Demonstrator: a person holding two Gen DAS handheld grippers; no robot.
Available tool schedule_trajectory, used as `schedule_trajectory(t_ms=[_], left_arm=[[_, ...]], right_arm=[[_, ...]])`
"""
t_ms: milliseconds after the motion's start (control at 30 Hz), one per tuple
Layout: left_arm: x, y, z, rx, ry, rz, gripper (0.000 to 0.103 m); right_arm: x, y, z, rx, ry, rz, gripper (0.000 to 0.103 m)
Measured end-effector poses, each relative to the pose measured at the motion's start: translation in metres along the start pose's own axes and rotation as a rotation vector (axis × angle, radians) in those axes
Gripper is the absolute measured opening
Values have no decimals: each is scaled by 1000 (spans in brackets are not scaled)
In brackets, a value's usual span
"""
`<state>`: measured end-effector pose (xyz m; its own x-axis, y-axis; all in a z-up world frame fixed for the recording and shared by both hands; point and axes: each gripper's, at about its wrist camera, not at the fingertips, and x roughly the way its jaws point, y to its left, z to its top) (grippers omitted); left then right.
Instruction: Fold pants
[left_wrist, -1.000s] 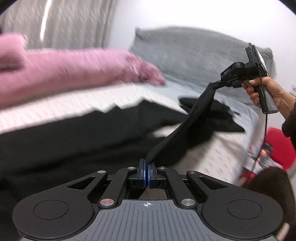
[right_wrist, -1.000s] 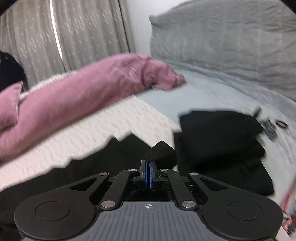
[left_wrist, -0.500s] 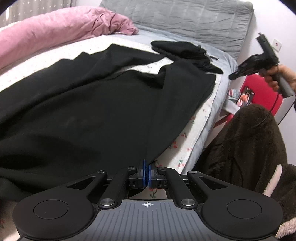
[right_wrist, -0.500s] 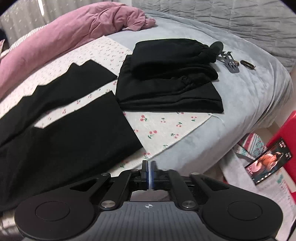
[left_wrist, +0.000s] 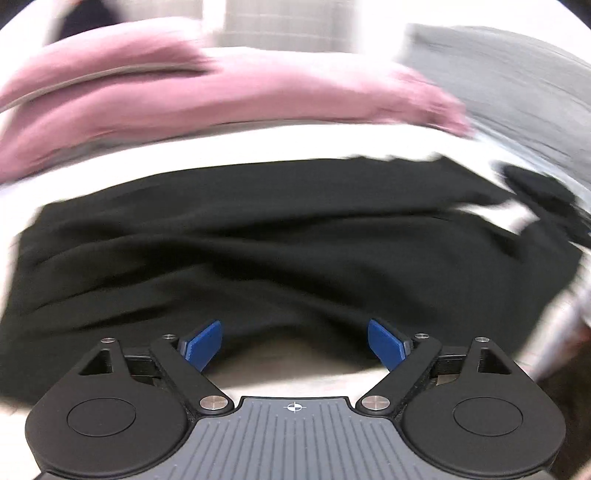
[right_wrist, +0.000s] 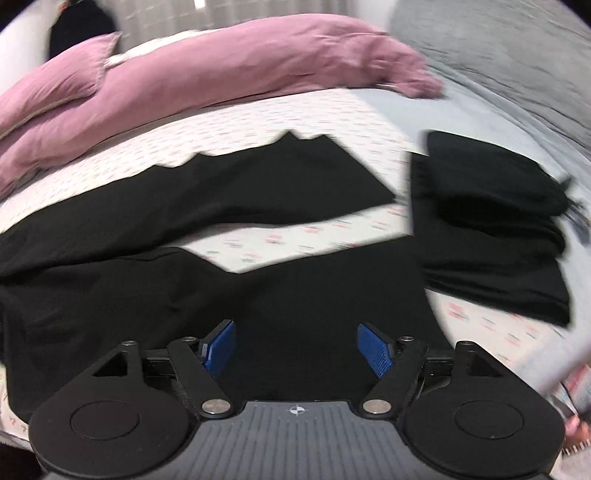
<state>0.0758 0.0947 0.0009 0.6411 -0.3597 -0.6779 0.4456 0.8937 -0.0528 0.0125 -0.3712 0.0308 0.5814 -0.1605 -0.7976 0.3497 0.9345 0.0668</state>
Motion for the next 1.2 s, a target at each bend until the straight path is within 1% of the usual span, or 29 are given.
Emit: schedule_trajectory(t_ms=[67, 133, 200, 233, 267, 333, 400, 467, 567, 633, 667, 700, 733, 767, 800, 833, 867, 900, 933, 967, 1067, 1100, 1167, 1200], left_arm=[[-4, 35, -2, -117, 7, 118, 90], [-7, 70, -6, -230, 9, 220, 90], [-9, 102, -10, -350, 12, 323, 90], [-10, 119, -13, -422, 13, 359, 90], [-9, 135, -17, -501, 14, 376, 90], [-8, 160, -23, -629, 15, 379, 90], [-7, 181, -31, -719, 0, 366, 90], [-9, 196, -39, -796, -69, 324, 89], [-12, 211, -50, -878, -153, 266, 88], [-12, 216, -57, -915, -214, 227, 85], [-13, 218, -63, -934, -252, 210, 83], [-11, 221, -69, -956, -296, 193, 81], [-11, 222, -75, -967, -326, 183, 70], [-11, 225, -77, -976, -333, 186, 55], [-12, 226, -78, -985, -336, 183, 47], [-12, 229, -80, -996, -339, 156, 28], [-11, 234, -82, -1013, -343, 120, 24], [-12, 238, -86, -1036, -354, 91, 23], [-12, 240, -88, -1038, -362, 69, 19], [-13, 239, -88, -1018, -364, 66, 18], [-17, 223, -82, -870, -336, 116, 16], [-18, 217, -80, -833, -329, 110, 16], [-23, 211, -81, -794, -328, 62, 15], [-27, 210, -81, -777, -328, 33, 15]], right_arm=[[9, 25, 10, -57, 4, 48, 76], [19, 59, 23, -129, -3, 102, 77], [26, 94, 36, -192, -16, 149, 81], [29, 112, 42, -217, -21, 175, 81], [33, 131, 49, -240, -22, 201, 81], [41, 171, 61, -283, -17, 259, 81], [48, 216, 73, -324, -9, 319, 81], [54, 261, 83, -358, 0, 373, 82], [62, 327, 92, -392, 22, 455, 83], [72, 375, 96, -425, 50, 495, 83], [76, 394, 97, -444, 63, 505, 83], [81, 421, 97, -468, 77, 511, 84], [82, 439, 96, -483, 88, 513, 84], [85, 459, 95, -498, 102, 518, 84], [90, 483, 95, -508, 115, 526, 84], [95, 500, 96, -511, 124, 529, 85], [100, 518, 97, -511, 136, 531, 86], [106, 538, 98, -506, 145, 530, 86], [111, 554, 101, -499, 155, 525, 86], [118, 571, 102, -487, 172, 521, 86], [139, 624, 109, -443, 206, 498, 88], [146, 641, 110, -437, 217, 485, 87], [156, 667, 109, -447, 233, 447, 88], [162, 681, 106, -462, 244, 410, 88]])
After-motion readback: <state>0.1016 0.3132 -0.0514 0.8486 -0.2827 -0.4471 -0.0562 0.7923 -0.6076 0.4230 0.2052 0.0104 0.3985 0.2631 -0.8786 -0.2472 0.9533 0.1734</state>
